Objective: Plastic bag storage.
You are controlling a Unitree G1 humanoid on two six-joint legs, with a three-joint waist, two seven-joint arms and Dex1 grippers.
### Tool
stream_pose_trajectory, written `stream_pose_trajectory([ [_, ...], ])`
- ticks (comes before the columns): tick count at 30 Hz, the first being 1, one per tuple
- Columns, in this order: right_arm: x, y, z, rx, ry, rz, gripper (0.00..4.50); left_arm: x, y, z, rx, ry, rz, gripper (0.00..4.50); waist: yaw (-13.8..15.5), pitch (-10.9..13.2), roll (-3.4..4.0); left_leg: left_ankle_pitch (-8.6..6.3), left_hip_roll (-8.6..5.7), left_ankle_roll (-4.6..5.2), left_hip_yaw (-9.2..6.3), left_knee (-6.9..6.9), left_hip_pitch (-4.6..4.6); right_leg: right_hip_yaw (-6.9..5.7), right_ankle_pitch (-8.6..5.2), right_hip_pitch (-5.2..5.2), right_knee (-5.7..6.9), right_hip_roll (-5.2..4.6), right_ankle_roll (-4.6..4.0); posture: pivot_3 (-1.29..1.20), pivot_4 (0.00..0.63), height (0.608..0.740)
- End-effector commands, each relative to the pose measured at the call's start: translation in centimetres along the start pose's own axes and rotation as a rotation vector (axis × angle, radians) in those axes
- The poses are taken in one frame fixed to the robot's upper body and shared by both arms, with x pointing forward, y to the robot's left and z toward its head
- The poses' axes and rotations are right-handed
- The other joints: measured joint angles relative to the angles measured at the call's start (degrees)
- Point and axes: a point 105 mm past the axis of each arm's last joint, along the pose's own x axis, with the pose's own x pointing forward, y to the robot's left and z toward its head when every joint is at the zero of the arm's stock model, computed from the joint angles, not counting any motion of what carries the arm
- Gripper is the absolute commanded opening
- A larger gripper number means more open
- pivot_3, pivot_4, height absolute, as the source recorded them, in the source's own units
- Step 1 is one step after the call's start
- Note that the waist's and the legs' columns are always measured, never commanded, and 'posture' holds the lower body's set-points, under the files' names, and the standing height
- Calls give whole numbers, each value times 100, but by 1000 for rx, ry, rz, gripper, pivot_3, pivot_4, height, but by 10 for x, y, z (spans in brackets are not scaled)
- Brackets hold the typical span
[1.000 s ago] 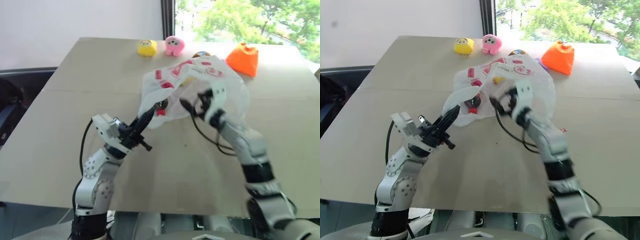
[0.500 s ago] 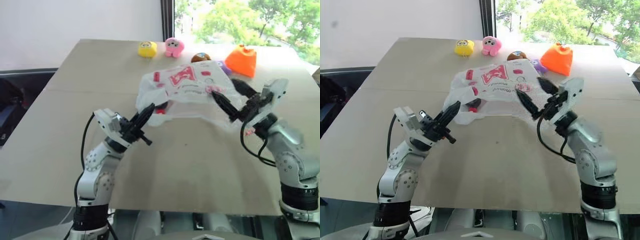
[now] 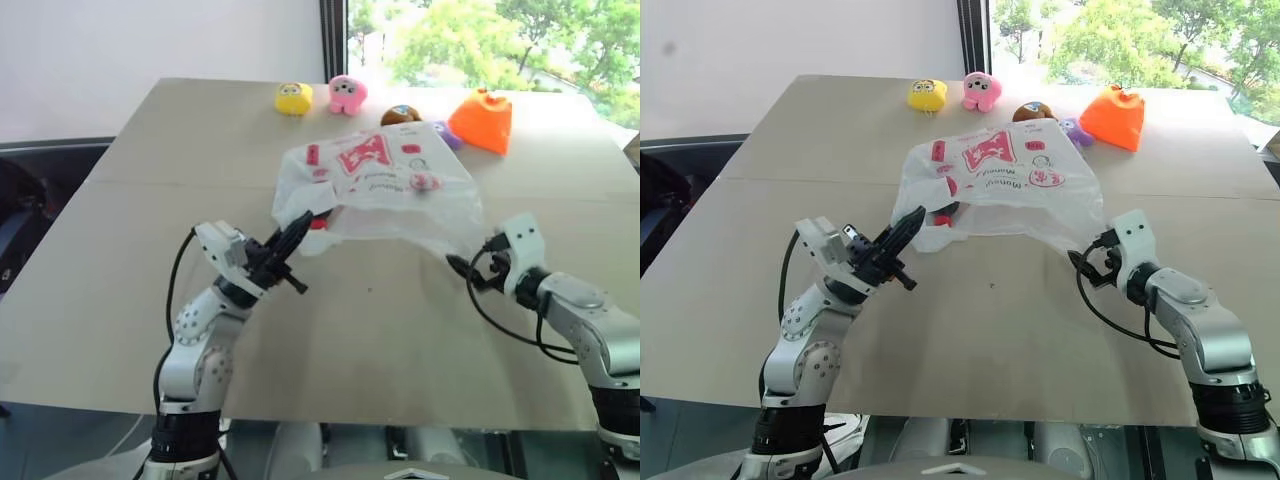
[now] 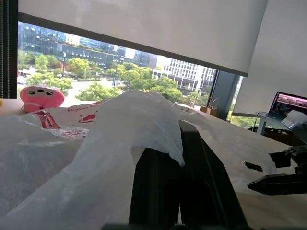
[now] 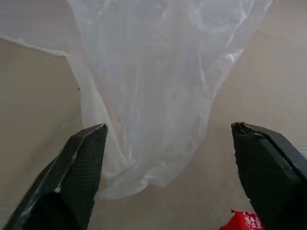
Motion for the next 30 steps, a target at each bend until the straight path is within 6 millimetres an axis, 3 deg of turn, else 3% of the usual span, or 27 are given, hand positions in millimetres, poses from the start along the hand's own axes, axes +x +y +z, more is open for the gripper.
stream_pose_trajectory([
  [1,-4,-3,24,3,-86,7,2177,1,3,7,31,-38,21,0,2,0,0,0,0,0,0,-1,0,-1,0,0,0,0,0,0,150,740],
  [5,-2,-5,38,3,-127,7,297,1,13,4,36,-23,81,0,3,0,0,0,0,0,0,0,-1,-4,0,1,2,0,0,0,150,740],
  [6,-2,-4,46,8,-153,19,71,-1,19,1,30,-10,117,0,2,0,0,0,0,0,0,0,0,-4,0,1,2,0,0,0,150,740],
  [10,0,-5,89,49,-288,57,71,6,47,10,5,-36,265,0,-8,1,0,0,1,0,-9,0,0,0,0,0,3,0,0,0,150,740],
  [15,9,-32,155,183,-481,14,71,64,92,65,32,-159,340,0,47,12,-16,2,-1,2,-17,24,-17,-26,4,0,20,3,-3,0,150,740],
  [20,4,-57,224,273,-700,-8,71,118,129,120,234,-142,437,0,18,12,-15,1,-6,3,-1,12,-22,-19,8,-4,-4,-3,5,0,150,740],
  [23,-7,-60,264,253,-832,13,71,141,135,158,332,-168,434,0,-14,13,-14,2,-7,0,11,-17,-29,-20,7,-23,-9,-7,7,0,150,740],
  [25,-14,-60,281,236,-893,26,71,148,135,178,359,-200,422,0,-33,14,-11,3,-7,-3,18,-18,-62,-25,7,-65,-6,-8,6,0,150,740],
  [27,-20,-61,293,220,-943,26,71,152,137,199,355,-248,418,0,-56,15,-11,9,-7,-12,24,-14,-119,-28,7,-126,2,-11,6,0,150,740],
  [30,-29,-65,308,199,-1007,9,71,155,137,231,376,-305,414,0,-93,35,-5,10,-7,-13,31,-13,-124,-42,7,-128,1,-18,7,0,150,740],
])
